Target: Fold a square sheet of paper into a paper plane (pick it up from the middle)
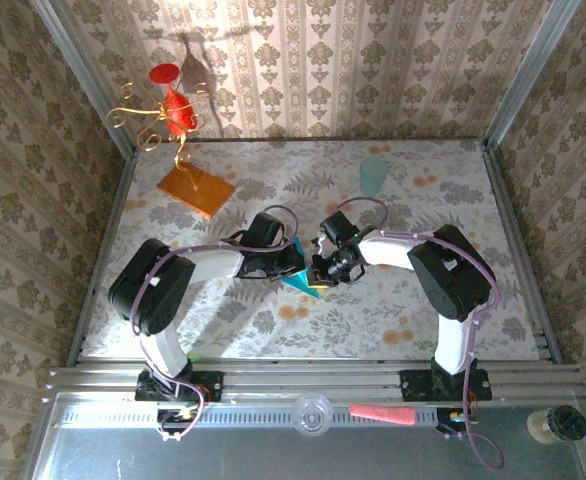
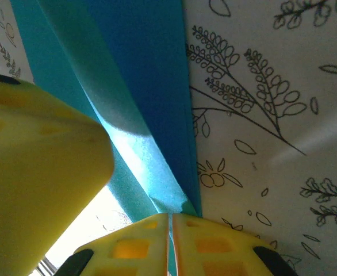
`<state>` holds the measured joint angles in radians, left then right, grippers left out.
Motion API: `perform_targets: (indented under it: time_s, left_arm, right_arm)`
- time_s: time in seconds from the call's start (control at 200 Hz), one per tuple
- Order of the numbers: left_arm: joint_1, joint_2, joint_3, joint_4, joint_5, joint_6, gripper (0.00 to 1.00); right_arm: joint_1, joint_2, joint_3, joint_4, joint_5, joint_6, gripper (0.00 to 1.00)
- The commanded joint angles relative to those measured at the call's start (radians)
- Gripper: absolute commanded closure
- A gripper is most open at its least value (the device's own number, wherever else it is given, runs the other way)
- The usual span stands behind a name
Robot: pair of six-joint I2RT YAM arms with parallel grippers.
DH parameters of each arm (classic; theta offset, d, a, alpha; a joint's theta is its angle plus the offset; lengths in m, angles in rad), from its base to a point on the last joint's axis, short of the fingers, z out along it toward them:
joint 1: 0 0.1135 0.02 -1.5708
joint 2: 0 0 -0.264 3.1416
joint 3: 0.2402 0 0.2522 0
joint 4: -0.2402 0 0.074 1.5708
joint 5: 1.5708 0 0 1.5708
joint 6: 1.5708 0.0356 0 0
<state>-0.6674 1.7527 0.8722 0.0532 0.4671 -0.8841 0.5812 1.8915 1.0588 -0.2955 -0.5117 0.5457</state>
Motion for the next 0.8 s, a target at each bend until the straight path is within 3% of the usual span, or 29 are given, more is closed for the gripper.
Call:
perform_targets:
  time_s: [0.0,0.795]
  left_arm:
    - [-0.003,0.002,-0.018,0.001,0.002,0.033,0.91]
    - [0.037,0.064,-0.007,-0.067,-0.066,0.040,0.92]
  right_arm:
    - [0.008,0.033,-0.016,-0.063,0.051,-0.020,0.86]
    - [0.006,0.047,-0.053,-0.132,0.084,-0.061,0.86]
